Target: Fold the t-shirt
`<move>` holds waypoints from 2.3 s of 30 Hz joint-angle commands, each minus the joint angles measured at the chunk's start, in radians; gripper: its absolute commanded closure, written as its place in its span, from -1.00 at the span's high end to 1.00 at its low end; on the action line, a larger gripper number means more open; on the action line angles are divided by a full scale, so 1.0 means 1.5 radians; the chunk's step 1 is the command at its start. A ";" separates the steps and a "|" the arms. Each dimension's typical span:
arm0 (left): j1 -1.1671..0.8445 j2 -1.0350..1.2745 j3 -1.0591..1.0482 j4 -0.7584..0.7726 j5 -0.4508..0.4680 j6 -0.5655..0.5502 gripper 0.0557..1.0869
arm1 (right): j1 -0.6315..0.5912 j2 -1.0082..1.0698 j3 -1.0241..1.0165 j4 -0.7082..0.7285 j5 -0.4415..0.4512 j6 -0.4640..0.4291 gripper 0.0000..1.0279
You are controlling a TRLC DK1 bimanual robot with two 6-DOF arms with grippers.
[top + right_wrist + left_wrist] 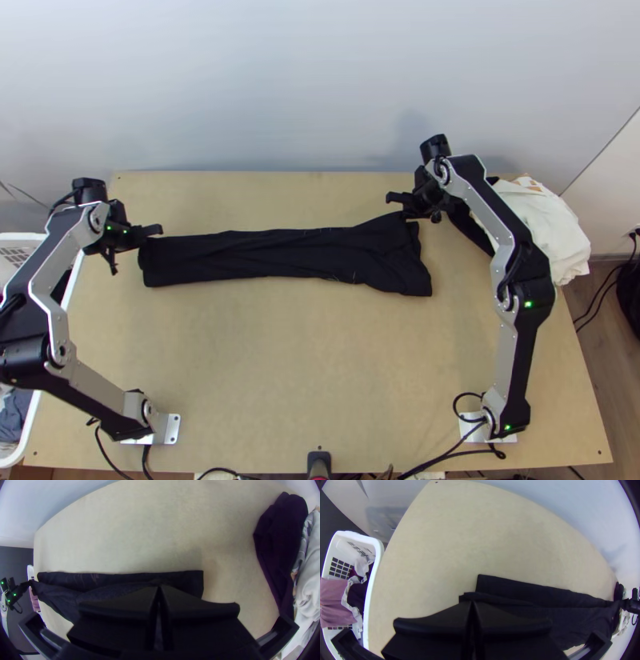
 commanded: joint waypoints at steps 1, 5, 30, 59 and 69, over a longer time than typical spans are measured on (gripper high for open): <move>-0.017 0.043 0.004 0.055 0.000 -0.017 -0.92 | -0.008 0.034 0.018 0.000 0.005 0.002 -0.91; -0.023 0.038 0.000 0.072 0.000 -0.036 -0.63 | -0.006 0.005 0.021 -0.002 0.004 0.023 -0.60; 0.049 -0.109 -0.096 -0.021 0.025 0.012 0.83 | 0.101 -0.194 0.000 -0.079 -0.057 0.055 0.93; -0.072 0.025 -0.133 0.065 0.016 -0.044 0.82 | 0.204 -0.194 -0.017 -0.080 -0.058 0.026 0.93; -0.084 -0.014 -0.161 0.136 0.013 -0.013 -0.93 | 0.213 -0.184 -0.003 -0.080 -0.059 0.025 0.93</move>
